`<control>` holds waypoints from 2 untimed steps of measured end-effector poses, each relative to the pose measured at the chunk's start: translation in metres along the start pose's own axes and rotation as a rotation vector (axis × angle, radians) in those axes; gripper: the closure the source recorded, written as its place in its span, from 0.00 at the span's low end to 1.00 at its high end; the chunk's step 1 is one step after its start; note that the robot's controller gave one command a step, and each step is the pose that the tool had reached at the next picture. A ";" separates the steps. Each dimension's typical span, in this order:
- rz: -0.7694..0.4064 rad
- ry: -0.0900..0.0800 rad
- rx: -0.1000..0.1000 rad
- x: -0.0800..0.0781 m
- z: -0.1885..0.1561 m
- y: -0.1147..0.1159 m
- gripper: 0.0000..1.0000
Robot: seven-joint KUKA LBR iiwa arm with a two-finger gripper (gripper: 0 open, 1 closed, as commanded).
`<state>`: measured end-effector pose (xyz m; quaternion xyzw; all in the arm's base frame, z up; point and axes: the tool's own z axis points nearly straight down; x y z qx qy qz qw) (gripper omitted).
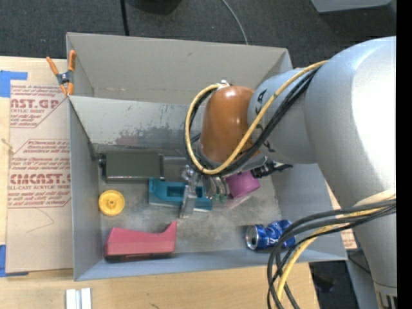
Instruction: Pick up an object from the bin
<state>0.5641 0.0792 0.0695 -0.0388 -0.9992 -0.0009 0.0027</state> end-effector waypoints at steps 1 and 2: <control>-0.017 0.005 0.002 -0.004 0.000 0.001 1.00; -0.027 0.000 0.000 0.001 -0.144 0.006 1.00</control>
Offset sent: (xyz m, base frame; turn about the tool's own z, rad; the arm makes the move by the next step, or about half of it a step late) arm 0.0002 0.0054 0.1454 -0.0263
